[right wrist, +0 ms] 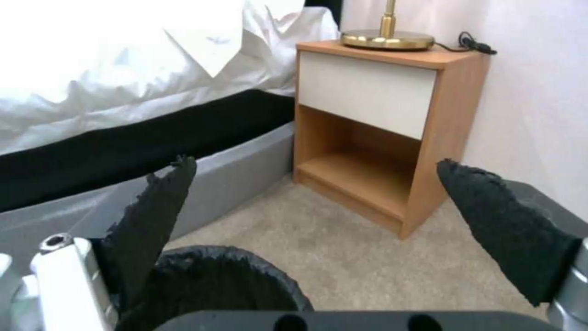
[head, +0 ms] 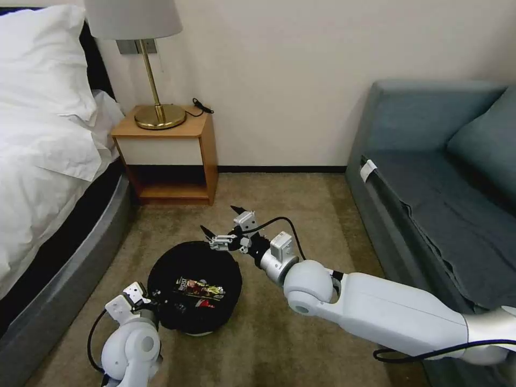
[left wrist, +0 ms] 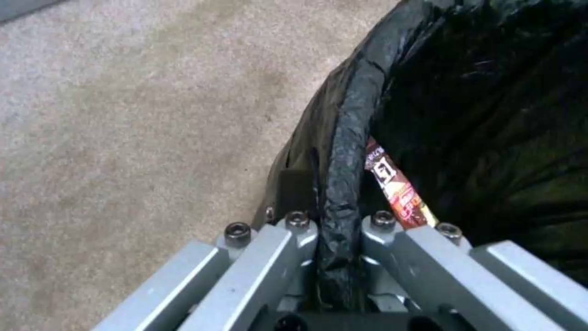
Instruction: Pick up the trash bin, then pick up the garbage on the floor and place it into the trash bin.
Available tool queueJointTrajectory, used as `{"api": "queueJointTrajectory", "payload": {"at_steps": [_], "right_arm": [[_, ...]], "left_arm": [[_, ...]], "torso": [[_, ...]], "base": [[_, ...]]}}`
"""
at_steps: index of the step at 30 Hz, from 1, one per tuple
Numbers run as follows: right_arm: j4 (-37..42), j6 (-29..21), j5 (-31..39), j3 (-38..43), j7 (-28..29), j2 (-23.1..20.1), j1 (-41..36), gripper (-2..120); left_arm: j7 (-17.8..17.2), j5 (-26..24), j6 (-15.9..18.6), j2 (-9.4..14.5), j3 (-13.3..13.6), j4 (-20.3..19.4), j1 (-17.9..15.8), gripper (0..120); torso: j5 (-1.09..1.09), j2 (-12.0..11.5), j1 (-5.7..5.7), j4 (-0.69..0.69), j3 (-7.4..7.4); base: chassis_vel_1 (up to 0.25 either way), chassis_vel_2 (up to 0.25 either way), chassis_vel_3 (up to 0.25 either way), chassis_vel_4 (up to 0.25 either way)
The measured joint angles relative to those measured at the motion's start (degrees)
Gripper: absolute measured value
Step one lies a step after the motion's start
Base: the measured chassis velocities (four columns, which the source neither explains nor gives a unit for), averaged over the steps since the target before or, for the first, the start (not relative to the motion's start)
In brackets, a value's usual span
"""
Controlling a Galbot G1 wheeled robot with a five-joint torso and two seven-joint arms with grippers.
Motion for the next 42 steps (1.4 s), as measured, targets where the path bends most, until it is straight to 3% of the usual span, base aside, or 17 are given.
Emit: {"api": "queueJointTrajectory", "payload": {"at_steps": [3,11,16,18,22,23,24,25,28,35,37,38,42], "right_arm": [[0.0,0.0,-0.1,0.2,0.0,-0.1,-0.5,100],[-0.3,0.2,-0.4,1.6,0.1,-0.7,-2.1,100],[-0.4,0.2,-0.4,2.0,0.1,-0.7,-2.7,100],[-0.3,0.3,-0.5,3.4,0.1,-0.8,-3.7,100],[-0.2,0.3,-0.5,5.0,0.2,-0.9,-4.8,100],[0.3,0.2,-0.7,8.3,0.5,-1.2,-6.8,100],[0.3,0.2,-0.7,8.3,0.5,-1.2,-6.8,100],[0.8,0.1,-1.6,11.7,1.3,-1.3,-8.6,100],[2.7,-0.8,-5.7,20.8,4.1,-1.5,-13.8,100],[7.1,-0.1,-13.4,34.9,5.5,-2.9,-24.7,100],[10.8,-0.1,-16.7,43.5,5.0,-2.8,-32.6,100],[10.8,-0.1,-16.7,43.5,5.0,-2.8,-32.6,100],[17.4,-0.4,-22.0,56.3,4.1,-0.6,-44.7,100]], "left_arm": [[1.4,1.6,-1.2,0.0,0.0,0.3,0.0,4],[10.1,13.7,-11.0,0.1,-0.8,1.3,0.4,37],[12.2,15.9,-12.5,0.2,-1.1,1.2,1.0,53],[15.8,18.7,-15.6,0.3,-1.6,1.0,1.4,66],[19.5,20.9,-18.2,0.4,-1.9,1.0,1.7,72],[24.5,23.3,-21.4,0.5,-2.2,0.9,1.8,82],[24.5,23.3,-21.4,0.5,-2.2,0.9,1.8,82],[27.7,24.1,-23.2,0.7,-2.4,0.6,2.0,87],[31.2,25.1,-24.9,1.2,-2.4,-0.2,2.4,98],[34.2,27.9,-26.9,1.6,-2.9,-2.0,3.6,100],[35.0,28.3,-27.3,1.8,-2.5,-3.0,4.0,100],[35.0,28.3,-27.3,1.8,-2.5,-3.0,4.0,100],[36.2,28.6,-27.7,2.6,-1.6,-4.5,4.5,100]], "torso": [[-0.01,0.0,0.0,0.0,0.0],[0.0,0.0,0.0,0.0,0.0],[0.0,0.0,0.0,0.0,0.0],[0.0,0.0,0.0,0.0,0.0],[0.0,0.0,0.0,0.0,0.0],[0.0,0.0,0.0,0.0,0.0],[0.0,0.0,0.0,0.0,0.0],[0.0,0.0,0.0,0.01,0.0],[0.02,0.0,0.0,-0.01,0.0],[0.02,0.0,0.0,0.0,0.0],[0.01,0.0,0.0,-0.01,0.0],[0.01,0.0,0.0,-0.01,0.0],[0.0,0.0,0.0,-0.02,0.0]], "base": [[0.0,0.0,0.0,0.0],[0.0,0.0,0.0,0.0],[0.0,0.0,0.0,0.0],[0.0,0.0,0.0,0.0],[0.0,0.0,0.0,0.0],[0.0,0.0,0.0,0.0],[0.0,0.0,0.0,0.0],[0.0,0.0,0.0,0.0],[0.0,0.0,0.0,0.0],[0.0,0.0,0.0,0.0],[0.0,0.0,0.0,0.0],[0.0,0.0,0.0,0.0],[0.0,0.0,0.0,0.0]]}}
